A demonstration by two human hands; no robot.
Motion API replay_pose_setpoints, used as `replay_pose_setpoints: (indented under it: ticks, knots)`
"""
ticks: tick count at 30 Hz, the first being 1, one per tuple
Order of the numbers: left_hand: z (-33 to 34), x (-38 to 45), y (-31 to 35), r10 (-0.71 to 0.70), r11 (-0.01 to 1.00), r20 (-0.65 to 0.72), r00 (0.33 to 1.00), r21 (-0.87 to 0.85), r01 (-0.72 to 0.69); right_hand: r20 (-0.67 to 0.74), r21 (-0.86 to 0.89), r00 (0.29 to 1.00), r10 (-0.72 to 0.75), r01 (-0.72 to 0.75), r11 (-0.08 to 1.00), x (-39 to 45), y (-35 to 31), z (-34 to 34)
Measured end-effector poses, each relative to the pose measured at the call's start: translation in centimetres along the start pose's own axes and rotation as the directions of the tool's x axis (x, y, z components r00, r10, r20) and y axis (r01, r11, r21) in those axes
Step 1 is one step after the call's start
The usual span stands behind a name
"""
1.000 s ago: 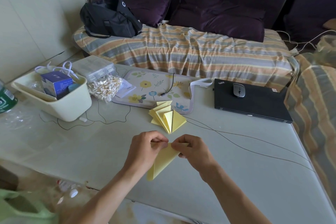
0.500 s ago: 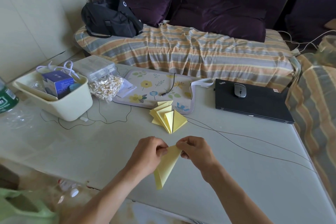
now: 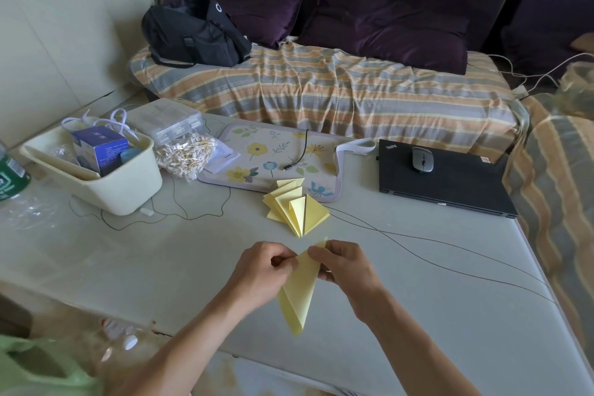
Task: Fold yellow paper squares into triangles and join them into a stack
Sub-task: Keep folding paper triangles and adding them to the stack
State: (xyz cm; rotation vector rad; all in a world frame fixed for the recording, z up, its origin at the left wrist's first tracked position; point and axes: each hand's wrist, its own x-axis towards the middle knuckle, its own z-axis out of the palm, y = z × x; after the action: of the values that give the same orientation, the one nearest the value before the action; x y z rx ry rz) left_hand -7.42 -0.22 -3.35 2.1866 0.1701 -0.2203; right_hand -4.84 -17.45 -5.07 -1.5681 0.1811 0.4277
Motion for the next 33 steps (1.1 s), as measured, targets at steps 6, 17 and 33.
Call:
replay_pose_setpoints:
  ticks: [6,17,33]
  knots:
    - [-0.05,-0.04,0.24,-0.02,1.0,-0.011,1.0,-0.011,0.02,-0.104,0.055,0.994,0.01,-0.004,0.998,0.2,-0.12,-0.19]
    - [-0.1,-0.07,0.11,-0.054,0.997,-0.025,0.998,0.061,0.055,-0.141,-0.043,0.989,-0.049,0.044,0.998,-0.16,-0.21,-0.02]
    - [-0.25,-0.28,0.04,-0.103,0.994,-0.016,0.995,-0.043,0.102,-0.056,0.057,0.998,0.024,-0.021,0.998,-0.23,-0.52,0.1]
